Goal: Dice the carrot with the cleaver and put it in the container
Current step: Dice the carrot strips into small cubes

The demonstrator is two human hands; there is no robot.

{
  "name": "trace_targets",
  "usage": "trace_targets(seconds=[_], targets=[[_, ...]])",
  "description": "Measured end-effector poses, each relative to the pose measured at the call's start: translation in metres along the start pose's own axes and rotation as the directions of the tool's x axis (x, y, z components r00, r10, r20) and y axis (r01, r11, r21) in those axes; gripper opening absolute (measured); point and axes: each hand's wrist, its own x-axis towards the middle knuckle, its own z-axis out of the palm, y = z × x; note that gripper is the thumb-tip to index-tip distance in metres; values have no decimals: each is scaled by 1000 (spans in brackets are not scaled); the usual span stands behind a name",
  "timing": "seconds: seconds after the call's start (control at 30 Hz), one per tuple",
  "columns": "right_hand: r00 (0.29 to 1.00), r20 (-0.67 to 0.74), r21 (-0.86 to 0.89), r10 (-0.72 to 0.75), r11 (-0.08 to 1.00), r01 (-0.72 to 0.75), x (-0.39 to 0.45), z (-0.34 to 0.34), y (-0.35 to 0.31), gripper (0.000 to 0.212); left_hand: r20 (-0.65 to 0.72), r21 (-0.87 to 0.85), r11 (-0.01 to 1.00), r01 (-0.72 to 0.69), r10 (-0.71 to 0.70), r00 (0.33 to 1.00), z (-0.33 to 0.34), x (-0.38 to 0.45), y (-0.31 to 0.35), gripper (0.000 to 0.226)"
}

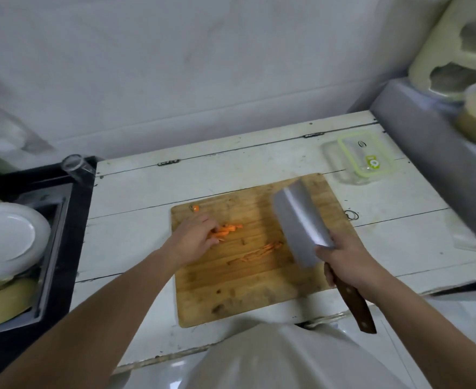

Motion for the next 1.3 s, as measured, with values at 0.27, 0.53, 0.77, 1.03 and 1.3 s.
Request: trace_targets(seconds=[0.27,0.53,0.77,1.03,1.3], targets=[[991,0,-360,-135,924,126,18,39,-33,19,-207,-65,978,198,-207,956,26,-5,46,12],[994,-84,-282,-62,959,36,25,36,-29,17,-233,-65,986,153,-164,958,34,11,60,18],[994,-112,-192,0,981,-22,23,20,-13,10,-89,31,999,-9,11,996,29,28,58,49],[997,-75,-246,-32,969,13,16,16,-10,21,-303,185,981,-62,117,946,24,6,-5,29],[979,-164,-565,-117,825,3,7,20,5,21,-194,-53,986,-159,146,970,58,-6,113,41]])
